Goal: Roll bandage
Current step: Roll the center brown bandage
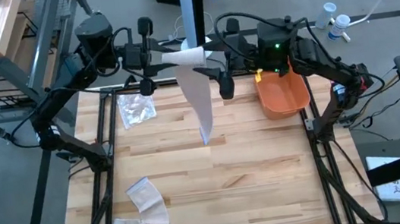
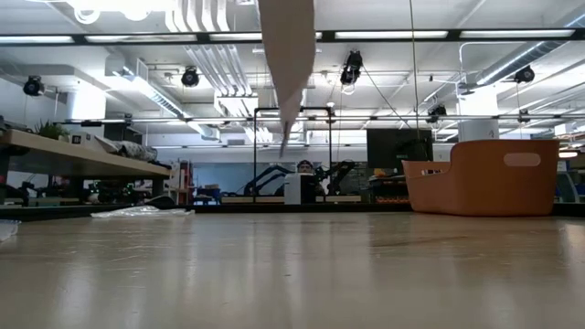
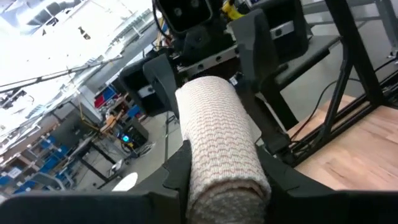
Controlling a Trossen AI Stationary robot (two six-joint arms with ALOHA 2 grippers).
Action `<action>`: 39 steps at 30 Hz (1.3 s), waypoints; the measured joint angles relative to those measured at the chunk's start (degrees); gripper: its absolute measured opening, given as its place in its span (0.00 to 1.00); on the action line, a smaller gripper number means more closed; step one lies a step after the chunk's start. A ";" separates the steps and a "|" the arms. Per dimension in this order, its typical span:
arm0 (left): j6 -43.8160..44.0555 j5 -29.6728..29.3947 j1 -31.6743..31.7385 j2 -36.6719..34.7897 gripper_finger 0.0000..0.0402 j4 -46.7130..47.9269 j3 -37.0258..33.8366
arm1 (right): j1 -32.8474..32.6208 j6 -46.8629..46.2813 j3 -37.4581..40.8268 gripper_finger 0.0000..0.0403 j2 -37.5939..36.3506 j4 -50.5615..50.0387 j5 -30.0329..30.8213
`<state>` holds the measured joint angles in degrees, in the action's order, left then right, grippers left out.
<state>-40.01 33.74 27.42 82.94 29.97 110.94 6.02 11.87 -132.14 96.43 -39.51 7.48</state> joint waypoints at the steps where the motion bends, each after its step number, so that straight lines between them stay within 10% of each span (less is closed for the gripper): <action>1: -0.07 -0.02 -0.05 0.00 0.25 0.03 0.00 | 0.02 -0.74 -0.01 0.61 -0.04 -0.45 -0.74; 39: -20.18 -2.21 -0.28 -0.63 0.26 1.47 -0.05 | 6.08 -42.26 -2.60 0.60 3.92 2.31 -15.42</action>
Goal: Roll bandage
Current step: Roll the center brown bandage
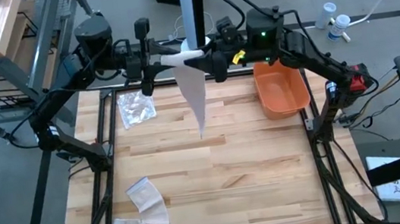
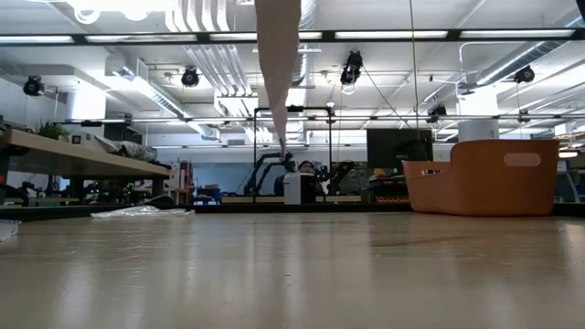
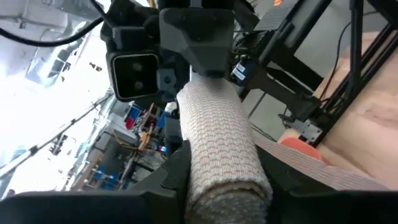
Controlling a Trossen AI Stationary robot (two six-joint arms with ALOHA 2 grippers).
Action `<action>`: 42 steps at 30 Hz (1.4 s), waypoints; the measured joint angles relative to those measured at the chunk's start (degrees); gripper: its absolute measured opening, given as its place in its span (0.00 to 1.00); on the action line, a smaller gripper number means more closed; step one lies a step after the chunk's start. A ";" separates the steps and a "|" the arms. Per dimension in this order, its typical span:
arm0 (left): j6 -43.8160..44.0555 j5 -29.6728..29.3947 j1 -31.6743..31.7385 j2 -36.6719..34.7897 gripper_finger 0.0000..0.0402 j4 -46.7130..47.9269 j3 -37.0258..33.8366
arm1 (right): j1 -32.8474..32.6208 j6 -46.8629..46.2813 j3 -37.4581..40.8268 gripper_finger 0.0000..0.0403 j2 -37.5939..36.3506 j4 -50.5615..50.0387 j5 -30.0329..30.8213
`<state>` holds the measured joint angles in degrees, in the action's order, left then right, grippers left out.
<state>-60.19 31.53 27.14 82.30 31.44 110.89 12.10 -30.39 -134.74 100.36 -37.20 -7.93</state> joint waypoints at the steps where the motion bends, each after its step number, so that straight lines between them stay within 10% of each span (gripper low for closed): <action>1: -0.85 0.00 0.00 0.00 0.26 0.00 0.00 | -0.03 -0.61 0.00 0.59 0.08 0.02 0.02; 29: -1.06 -1.72 0.02 0.00 0.24 -0.07 0.00 | -0.05 -12.72 0.02 0.38 0.72 0.48 2.11; 42: 27.52 -6.14 1.51 -0.02 0.61 -1.07 0.00 | -0.18 -3.49 -0.15 0.25 -2.21 2.28 -0.14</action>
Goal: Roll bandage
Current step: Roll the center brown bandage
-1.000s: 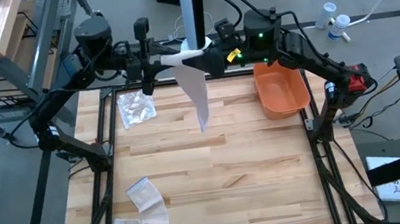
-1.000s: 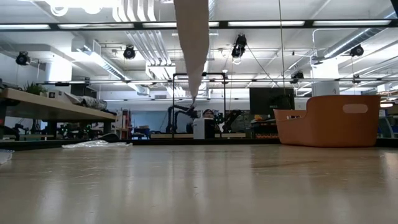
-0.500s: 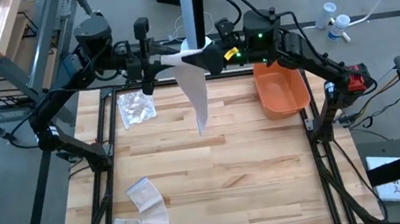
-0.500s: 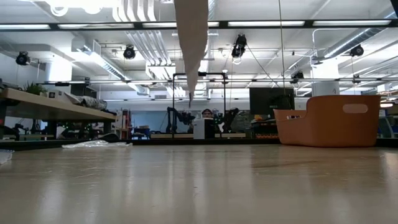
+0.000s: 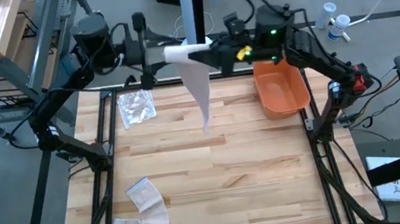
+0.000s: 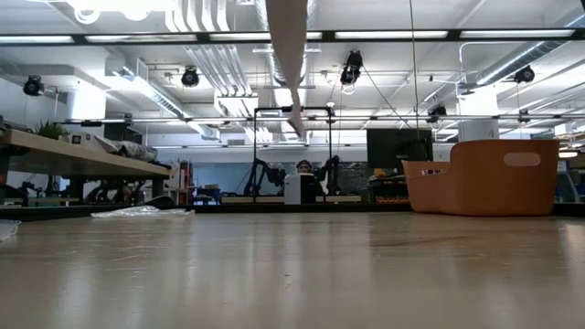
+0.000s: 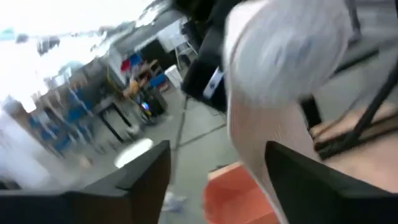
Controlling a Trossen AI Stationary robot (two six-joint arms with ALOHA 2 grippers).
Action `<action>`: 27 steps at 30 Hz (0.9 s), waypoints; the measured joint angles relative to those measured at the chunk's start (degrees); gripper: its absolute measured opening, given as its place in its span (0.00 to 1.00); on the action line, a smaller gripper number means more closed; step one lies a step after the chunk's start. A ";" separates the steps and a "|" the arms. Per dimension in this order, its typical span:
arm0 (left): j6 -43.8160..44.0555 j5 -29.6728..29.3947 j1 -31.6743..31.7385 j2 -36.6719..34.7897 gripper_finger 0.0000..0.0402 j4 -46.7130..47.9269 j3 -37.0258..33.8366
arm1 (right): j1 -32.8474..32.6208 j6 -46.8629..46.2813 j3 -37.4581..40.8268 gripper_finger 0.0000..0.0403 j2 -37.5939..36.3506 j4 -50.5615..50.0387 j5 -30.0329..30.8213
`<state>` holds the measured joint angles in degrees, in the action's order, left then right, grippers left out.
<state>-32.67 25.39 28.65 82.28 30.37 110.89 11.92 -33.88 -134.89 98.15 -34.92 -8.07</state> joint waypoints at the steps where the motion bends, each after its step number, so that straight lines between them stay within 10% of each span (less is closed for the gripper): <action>1: 3.73 0.01 0.18 0.31 0.64 -0.29 0.00 | 0.03 0.96 -0.01 0.26 -0.37 0.28 -0.15; 15: 17.37 11.92 -0.64 6.56 0.68 -0.80 -0.09 | 0.07 16.95 -0.09 0.25 -2.26 0.53 -0.91; 27: 18.89 10.19 -3.00 5.88 0.03 -0.76 -0.07 | 0.11 24.79 -0.09 0.24 -2.34 0.51 9.47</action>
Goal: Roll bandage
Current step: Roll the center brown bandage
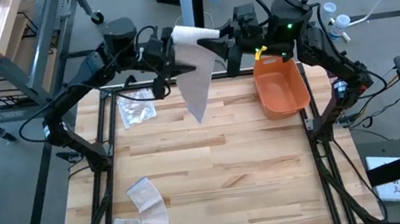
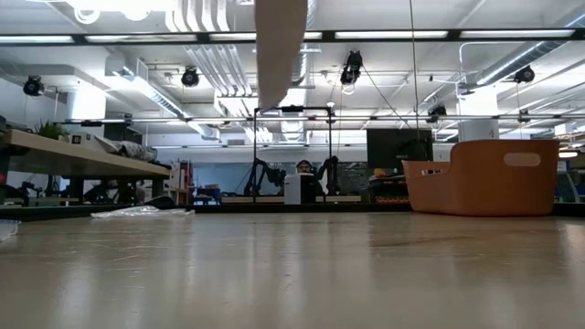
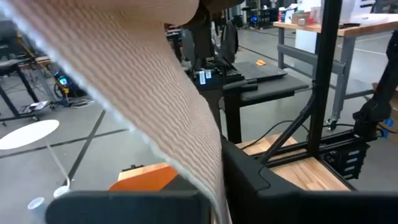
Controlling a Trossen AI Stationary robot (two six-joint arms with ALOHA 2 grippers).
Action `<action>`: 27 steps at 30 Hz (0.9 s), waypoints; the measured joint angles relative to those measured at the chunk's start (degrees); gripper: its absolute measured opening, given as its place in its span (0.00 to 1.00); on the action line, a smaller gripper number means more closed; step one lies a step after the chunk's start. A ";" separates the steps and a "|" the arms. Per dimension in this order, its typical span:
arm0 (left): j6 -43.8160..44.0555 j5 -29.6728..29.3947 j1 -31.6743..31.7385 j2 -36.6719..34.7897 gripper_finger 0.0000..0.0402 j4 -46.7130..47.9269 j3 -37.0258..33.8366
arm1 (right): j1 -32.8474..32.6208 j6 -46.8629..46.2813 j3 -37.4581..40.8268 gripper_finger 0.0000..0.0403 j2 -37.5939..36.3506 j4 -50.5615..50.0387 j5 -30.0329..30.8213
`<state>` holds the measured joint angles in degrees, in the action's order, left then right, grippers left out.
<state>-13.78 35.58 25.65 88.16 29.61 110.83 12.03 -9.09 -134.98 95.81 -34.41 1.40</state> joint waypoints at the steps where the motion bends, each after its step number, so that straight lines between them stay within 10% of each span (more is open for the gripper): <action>1: 0.44 -0.32 0.02 -0.16 0.04 0.05 0.00 | 0.00 0.30 0.00 0.24 -0.04 0.03 0.16; 14: 0.81 -0.73 0.47 -1.42 0.03 1.99 0.04 | -0.01 10.43 0.00 0.23 -0.07 1.83 7.20; 27: -0.75 -4.82 4.94 -2.69 0.51 1.91 0.04 | 0.00 24.70 0.00 0.23 -0.02 3.46 6.83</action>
<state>-14.53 30.76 30.59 85.47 31.52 110.87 12.03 15.61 -134.98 95.79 -30.95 8.23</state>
